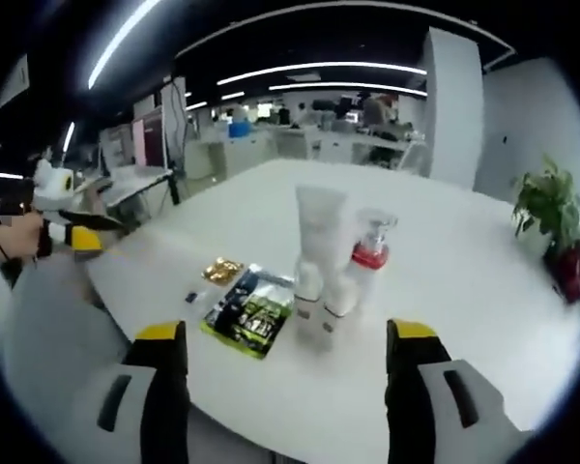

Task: Arrange the skincare products in the storage area until every visible bottle or jar stands upright without overlapping.

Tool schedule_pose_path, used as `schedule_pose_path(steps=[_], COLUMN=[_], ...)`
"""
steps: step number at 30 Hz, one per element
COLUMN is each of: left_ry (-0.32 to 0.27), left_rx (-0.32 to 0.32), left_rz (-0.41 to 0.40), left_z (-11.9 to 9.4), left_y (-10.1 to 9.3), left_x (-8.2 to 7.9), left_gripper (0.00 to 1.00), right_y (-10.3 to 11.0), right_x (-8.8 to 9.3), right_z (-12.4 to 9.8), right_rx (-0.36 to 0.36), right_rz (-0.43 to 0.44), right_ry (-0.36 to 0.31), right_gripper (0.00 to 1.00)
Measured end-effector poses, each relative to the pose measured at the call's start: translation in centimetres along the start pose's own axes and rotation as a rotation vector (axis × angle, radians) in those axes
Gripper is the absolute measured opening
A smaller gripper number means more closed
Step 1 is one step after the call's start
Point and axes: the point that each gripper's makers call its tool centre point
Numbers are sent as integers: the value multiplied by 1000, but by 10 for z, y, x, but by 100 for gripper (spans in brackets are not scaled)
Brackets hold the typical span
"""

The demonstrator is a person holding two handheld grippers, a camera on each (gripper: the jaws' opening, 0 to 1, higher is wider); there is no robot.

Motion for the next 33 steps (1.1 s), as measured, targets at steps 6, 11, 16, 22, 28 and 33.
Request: schedule_pose_path(steps=[6, 11, 16, 22, 28, 33], left_ry=[3, 32, 3, 26, 9, 6], left_rx=[10, 11, -27, -26, -37, -35], left_rz=[52, 127, 35, 21, 21, 27], left_z=[-10, -10, -16, -18, -17, -15], left_y=[-12, -11, -3, -7, 0, -1], left_x=[4, 19, 27, 45, 33, 30], left_gripper=[99, 99, 99, 99, 99, 99], right_y=[2, 6, 5, -3, -4, -4], right_x=[-6, 3, 7, 9, 10, 10], right_z=[-7, -3, -2, -3, -3, -3], right_rx=[6, 10, 9, 31, 34, 39], right_rz=[24, -26, -17, 33, 41, 49], right_ry=[-43, 4, 24, 18, 23, 21], right_gripper=[100, 100, 100, 99, 97, 97])
Point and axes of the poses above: the point that each gripper's makers call its tool centre point, and the gripper's own axes: z roughly forward along the fingers, y roughly to its left, x roughly out of its underside, and after that the axes turned 1 degree about x, right-handed
